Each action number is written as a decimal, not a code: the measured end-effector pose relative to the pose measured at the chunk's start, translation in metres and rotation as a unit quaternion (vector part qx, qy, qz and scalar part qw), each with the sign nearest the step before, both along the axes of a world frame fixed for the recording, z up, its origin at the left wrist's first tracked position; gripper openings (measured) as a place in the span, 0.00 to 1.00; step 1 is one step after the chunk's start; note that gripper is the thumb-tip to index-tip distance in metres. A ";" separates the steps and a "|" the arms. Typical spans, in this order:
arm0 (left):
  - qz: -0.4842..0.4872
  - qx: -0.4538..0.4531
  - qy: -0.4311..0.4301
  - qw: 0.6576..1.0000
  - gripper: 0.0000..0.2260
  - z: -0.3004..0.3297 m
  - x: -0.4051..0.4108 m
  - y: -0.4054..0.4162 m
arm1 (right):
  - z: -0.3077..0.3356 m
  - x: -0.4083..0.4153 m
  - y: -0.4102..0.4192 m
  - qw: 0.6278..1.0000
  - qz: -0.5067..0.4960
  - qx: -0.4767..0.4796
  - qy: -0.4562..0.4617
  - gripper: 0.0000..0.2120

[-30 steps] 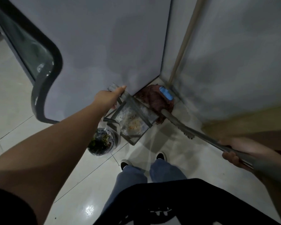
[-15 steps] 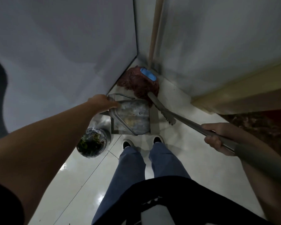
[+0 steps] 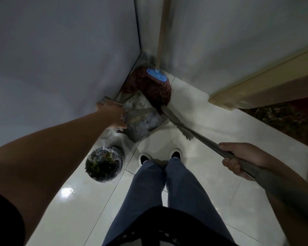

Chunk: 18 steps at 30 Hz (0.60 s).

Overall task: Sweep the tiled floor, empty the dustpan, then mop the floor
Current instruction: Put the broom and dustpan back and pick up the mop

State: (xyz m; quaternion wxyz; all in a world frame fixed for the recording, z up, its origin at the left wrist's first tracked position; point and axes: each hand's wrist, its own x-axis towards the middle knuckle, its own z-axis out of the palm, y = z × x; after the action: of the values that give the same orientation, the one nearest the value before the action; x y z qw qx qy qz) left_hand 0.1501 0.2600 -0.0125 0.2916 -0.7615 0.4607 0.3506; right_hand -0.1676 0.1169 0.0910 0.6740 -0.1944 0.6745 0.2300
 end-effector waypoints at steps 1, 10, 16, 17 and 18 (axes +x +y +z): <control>-0.016 0.002 -0.010 1.000 0.23 -0.003 0.002 0.002 | -0.006 0.002 0.001 1.000 -0.012 0.006 0.002 0.10; -0.095 0.034 -0.069 0.993 0.23 -0.038 0.007 0.010 | -0.064 0.018 0.009 0.996 -0.057 0.066 0.025 0.14; -0.149 0.013 -0.085 0.985 0.22 -0.052 0.007 0.020 | -0.082 0.012 0.013 0.995 -0.046 0.085 0.031 0.16; -0.135 -0.005 -0.077 0.988 0.21 -0.056 0.004 0.021 | -0.083 0.011 0.014 0.995 -0.046 0.089 0.031 0.16; -0.113 -0.028 -0.060 0.991 0.20 -0.060 0.002 0.023 | -0.085 0.009 0.014 0.994 -0.046 0.093 0.031 0.16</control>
State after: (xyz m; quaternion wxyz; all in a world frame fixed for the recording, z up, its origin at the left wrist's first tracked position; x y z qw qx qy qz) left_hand 0.1519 0.2833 -0.0725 0.3347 -0.7321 0.5350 0.2565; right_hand -0.1587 0.1310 0.0062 0.6778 -0.0929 0.6790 0.2662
